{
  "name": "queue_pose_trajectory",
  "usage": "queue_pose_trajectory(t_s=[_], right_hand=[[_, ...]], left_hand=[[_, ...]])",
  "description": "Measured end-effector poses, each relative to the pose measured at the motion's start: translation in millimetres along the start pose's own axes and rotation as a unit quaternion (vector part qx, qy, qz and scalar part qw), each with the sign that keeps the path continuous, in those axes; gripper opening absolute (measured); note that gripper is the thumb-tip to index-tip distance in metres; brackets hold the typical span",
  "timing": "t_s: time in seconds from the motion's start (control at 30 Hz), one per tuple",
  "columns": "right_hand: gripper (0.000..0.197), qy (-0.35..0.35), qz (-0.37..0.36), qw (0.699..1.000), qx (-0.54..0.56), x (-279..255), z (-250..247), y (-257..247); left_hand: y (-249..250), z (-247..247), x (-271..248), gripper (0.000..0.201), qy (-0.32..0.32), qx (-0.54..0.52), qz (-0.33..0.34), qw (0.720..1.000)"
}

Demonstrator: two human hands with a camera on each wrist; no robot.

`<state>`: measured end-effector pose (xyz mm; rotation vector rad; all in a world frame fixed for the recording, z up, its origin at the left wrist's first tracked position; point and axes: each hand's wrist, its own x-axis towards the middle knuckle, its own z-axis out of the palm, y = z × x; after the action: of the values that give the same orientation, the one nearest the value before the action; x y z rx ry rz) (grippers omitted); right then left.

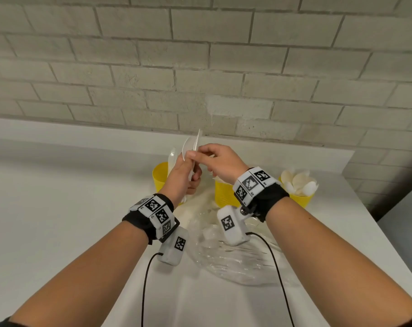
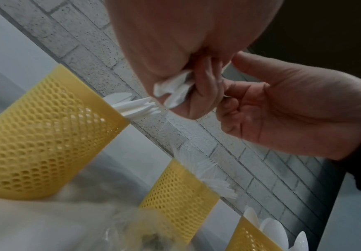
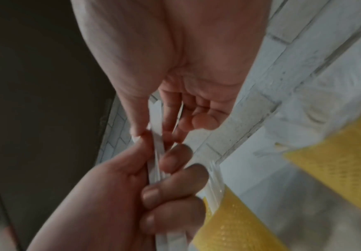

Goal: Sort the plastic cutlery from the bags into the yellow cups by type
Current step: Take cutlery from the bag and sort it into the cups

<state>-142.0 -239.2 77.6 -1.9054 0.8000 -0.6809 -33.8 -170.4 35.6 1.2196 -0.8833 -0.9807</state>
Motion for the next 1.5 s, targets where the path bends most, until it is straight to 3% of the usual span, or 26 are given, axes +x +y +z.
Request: queue_pose_trajectory(t_s=[0.2,0.37,0.47,0.53,0.6,0.73,0.83,1.0,1.17,1.27,1.33,1.4,1.5], right_hand=[[0.013,0.013,-0.019,1.0,-0.003,18.9,22.1,-4.0],[0.02,0.083,-0.004,0.997,0.009,41.5,28.9,-17.4],[0.027,0.165,-0.027,0.986,0.027,55.5,39.0,-17.7],[0.026,0.189,-0.02,0.982,0.019,62.9,51.9,-11.2],[0.026,0.178,0.008,0.984,0.011,68.1,66.5,0.2],[0.038,0.09,0.06,0.994,-0.001,58.8,77.1,11.0],[0.049,0.109,0.041,0.993,0.017,41.4,67.0,7.3],[0.031,0.073,0.009,0.996,0.047,-4.8,51.4,1.5],[0.022,0.122,0.025,0.991,0.052,-43.5,37.7,19.1],[0.018,0.168,0.041,0.983,0.062,-57.2,10.6,30.8],[0.016,0.214,0.052,0.973,0.067,-65.6,-13.7,36.4],[0.011,0.26,0.058,0.96,0.091,-74.4,-39.4,36.8],[0.013,0.329,0.058,0.935,0.118,-83.3,-75.6,34.2]], left_hand=[[5.6,-19.6,-8.4,0.034,0.041,0.056,0.013,0.997],[6.1,-42.1,-13.0,0.026,0.07,0.116,0.032,0.99],[-0.6,-59.6,-11.5,0.028,0.128,0.196,0.088,0.968],[-5.1,-67.0,-12.7,0.027,0.141,0.217,0.092,0.962],[-8.4,-69.3,-13.9,0.024,0.138,0.185,0.08,0.97],[-15.6,-68.5,-15.8,0.013,0.113,0.167,0.09,0.975],[-19.7,-61.3,-20.0,0.011,0.077,0.185,0.084,0.976],[-29.7,-34.0,-23.6,0.016,0.05,0.263,0.09,0.959],[-40.2,1.3,-27.0,0.011,-0.001,0.276,0.123,0.953],[-50.0,7.9,-35.4,0.014,-0.038,0.349,0.142,0.926],[-59.1,2.5,-42.4,0.012,-0.026,0.465,0.124,0.876],[-67.1,-4.8,-50.7,0.017,-0.008,0.565,0.07,0.822],[-77.5,-11.9,-57.4,0.021,-0.042,0.594,-0.027,0.803]])
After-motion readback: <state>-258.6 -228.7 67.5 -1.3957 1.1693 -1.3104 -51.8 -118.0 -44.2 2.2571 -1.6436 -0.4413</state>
